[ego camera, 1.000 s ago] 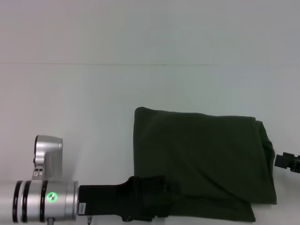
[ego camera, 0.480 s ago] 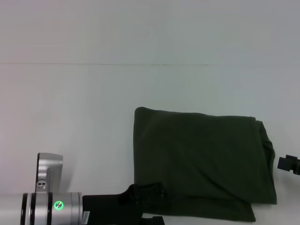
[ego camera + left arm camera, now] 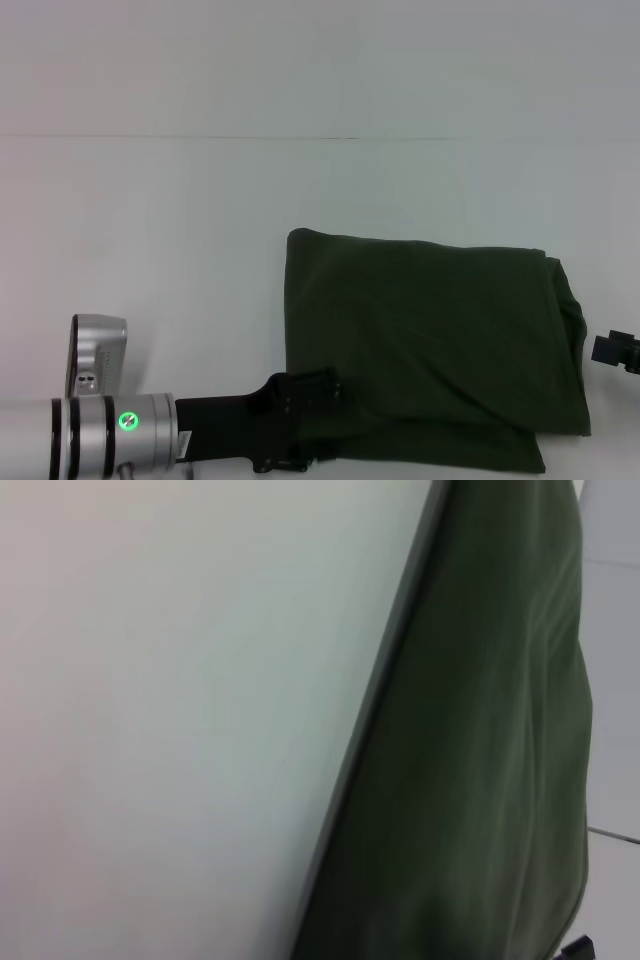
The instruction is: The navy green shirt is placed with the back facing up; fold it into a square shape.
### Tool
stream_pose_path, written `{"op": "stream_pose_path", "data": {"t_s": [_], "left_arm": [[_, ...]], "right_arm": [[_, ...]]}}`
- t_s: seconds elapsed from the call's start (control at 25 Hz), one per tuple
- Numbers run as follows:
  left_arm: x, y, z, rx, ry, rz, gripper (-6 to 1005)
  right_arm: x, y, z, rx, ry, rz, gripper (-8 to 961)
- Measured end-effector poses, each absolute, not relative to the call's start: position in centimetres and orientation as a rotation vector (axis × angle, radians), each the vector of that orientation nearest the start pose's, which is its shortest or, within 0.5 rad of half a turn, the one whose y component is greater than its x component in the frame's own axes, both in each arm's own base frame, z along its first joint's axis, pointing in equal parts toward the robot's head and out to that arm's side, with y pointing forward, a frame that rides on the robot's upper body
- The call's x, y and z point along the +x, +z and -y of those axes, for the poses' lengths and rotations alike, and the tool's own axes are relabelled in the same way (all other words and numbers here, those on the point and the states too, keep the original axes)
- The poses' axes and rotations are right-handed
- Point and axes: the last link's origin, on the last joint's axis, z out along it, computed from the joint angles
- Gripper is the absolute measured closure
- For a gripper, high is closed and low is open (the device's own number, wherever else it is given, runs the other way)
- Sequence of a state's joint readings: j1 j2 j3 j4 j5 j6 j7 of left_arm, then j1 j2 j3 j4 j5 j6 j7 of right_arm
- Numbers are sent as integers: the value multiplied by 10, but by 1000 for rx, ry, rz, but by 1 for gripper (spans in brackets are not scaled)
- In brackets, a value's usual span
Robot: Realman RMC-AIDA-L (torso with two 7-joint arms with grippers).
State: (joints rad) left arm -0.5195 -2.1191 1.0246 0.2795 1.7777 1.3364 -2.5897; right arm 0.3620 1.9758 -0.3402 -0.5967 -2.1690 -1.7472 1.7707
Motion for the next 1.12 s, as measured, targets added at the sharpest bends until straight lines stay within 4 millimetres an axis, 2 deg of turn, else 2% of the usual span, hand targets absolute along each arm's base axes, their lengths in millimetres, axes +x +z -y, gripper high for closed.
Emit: {"op": "stream_pose_path", "data": {"t_s": [0.64, 1.04, 1.12], "left_arm": [[-271, -98, -290, 1644, 661, -2401, 80], [-273, -93, -299, 1687, 658, -2424, 268], [-271, -93, -301, 1700, 652, -2416, 339]], "right_arm": [[342, 60, -263, -2378, 871, -1441, 6], [340, 62, -264, -2382, 885, -1432, 6], [340, 62, -264, -2383, 886, -1432, 6]]}}
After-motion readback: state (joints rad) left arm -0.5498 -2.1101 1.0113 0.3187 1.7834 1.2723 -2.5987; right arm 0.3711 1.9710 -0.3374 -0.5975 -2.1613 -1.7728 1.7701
